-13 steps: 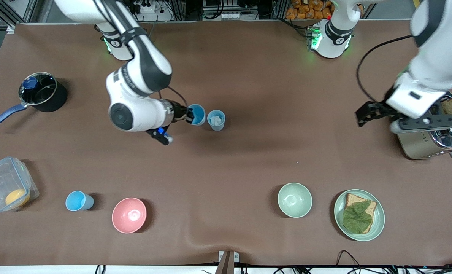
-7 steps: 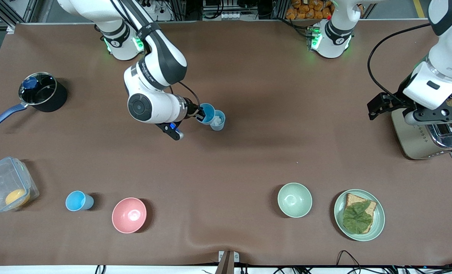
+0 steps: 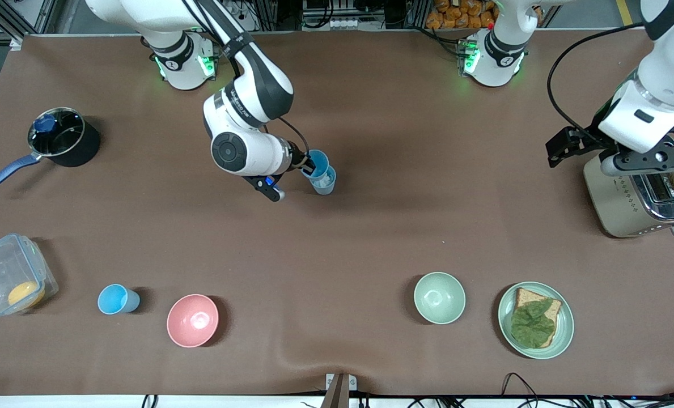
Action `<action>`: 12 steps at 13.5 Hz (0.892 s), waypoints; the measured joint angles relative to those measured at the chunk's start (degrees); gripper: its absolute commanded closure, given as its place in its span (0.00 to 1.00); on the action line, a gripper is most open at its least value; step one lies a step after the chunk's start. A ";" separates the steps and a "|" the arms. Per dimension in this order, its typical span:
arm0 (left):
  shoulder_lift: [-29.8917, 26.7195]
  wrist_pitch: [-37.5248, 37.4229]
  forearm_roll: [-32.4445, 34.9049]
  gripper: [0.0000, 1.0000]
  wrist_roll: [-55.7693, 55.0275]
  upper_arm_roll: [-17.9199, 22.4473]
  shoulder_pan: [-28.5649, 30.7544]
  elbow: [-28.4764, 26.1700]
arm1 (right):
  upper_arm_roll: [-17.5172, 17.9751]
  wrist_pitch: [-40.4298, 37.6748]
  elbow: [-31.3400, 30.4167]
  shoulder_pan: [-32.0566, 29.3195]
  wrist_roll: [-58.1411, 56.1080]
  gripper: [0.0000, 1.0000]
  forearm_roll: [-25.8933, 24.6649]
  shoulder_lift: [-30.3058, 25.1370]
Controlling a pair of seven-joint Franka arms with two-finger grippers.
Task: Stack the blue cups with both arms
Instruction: 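Lower the right gripper's cup into the placed cup while the left gripper retracts, then open the right gripper and lift it off the stacked cups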
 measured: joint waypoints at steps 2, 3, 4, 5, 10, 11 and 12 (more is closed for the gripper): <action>-0.52 -0.18 -0.09 0.00 -0.06 0.00 -0.01 0.02 | -0.05 0.51 -0.09 0.00 0.00 1.00 0.00 0.04; -0.73 -0.33 -0.10 0.00 -0.13 0.00 -0.01 0.02 | -0.06 0.59 -0.09 0.01 0.00 1.00 0.02 0.06; -0.90 -0.47 -0.11 0.00 -0.15 0.00 -0.02 0.03 | -0.05 0.68 -0.10 0.06 0.00 1.00 0.03 0.09; -1.01 -0.54 -0.11 0.00 -0.19 0.00 -0.03 0.03 | -0.05 0.99 -0.14 0.13 0.00 1.00 0.04 0.18; -1.21 -1.10 -0.11 0.00 -0.63 -0.06 -0.27 0.03 | -0.03 3.71 -0.34 1.63 0.61 1.00 0.50 1.20; -1.21 -1.38 -0.11 0.00 -1.12 -0.24 -0.29 0.03 | -0.03 4.10 -0.35 1.96 0.76 1.00 0.55 1.48; -1.24 -2.00 -0.11 0.00 -1.48 -0.48 -0.32 0.03 | -0.03 4.23 -0.35 2.15 0.82 1.00 0.58 1.70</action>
